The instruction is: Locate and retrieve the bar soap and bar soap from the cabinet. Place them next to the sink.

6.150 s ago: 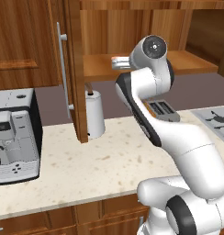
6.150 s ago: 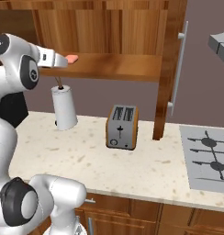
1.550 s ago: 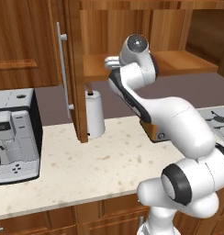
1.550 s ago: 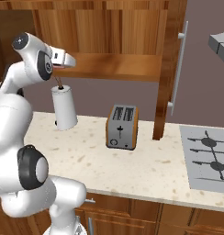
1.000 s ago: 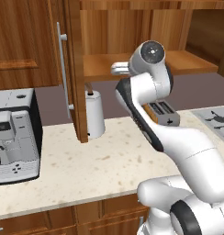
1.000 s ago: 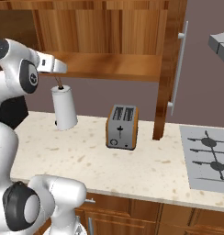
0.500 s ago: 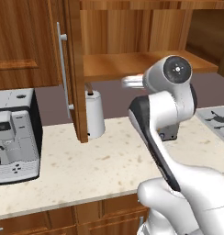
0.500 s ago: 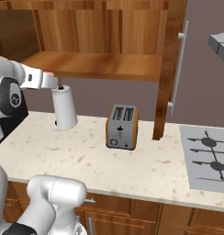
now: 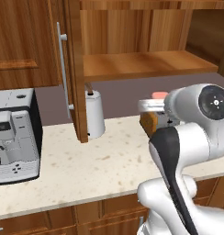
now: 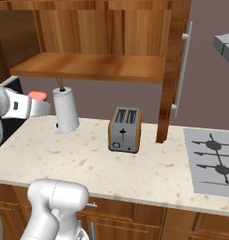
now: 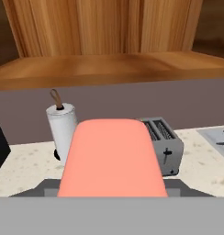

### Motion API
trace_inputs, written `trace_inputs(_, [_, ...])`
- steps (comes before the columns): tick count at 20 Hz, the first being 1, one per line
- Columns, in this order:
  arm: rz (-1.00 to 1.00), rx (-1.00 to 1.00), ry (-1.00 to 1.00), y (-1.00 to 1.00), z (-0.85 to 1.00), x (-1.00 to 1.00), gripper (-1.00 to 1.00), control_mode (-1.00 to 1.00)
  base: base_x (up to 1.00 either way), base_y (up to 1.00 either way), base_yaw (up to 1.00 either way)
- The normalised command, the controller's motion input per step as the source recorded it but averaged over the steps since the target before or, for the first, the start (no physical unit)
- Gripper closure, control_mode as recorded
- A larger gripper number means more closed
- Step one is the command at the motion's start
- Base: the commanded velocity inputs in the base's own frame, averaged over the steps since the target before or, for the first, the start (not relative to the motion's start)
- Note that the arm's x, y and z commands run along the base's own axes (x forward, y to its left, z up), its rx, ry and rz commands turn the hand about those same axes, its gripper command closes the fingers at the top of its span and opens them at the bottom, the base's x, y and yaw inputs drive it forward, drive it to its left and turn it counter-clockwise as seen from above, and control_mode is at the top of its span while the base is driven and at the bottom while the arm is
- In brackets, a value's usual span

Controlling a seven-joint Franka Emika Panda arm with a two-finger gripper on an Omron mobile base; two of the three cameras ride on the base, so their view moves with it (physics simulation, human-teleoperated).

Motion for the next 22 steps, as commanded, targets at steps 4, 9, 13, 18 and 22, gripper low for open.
trace_inputs(4, [0.06, 0.0, 0.0, -0.28, -0.29, -0.82, 1.0, -1.0, 0.0, 0.0, 0.0])
trace_inputs(9, [0.11, -0.01, -0.01, -0.2, -0.44, -0.58, 1.0, -1.0, 0.0, 0.0, 0.0])
trace_inputs(13, [0.16, -0.01, -0.02, -0.07, -0.43, -0.35, 1.0, -1.0, 0.0, 0.0, 0.0])
trace_inputs(18, [0.02, 0.0, 0.0, 0.02, -0.06, -0.19, 1.0, -1.0, 0.0, 0.0, 0.0])
trace_inputs(22, [0.0, 0.0, 0.0, 0.0, 0.0, 0.0, 1.0, -1.0, 0.0, 0.0, 0.0])
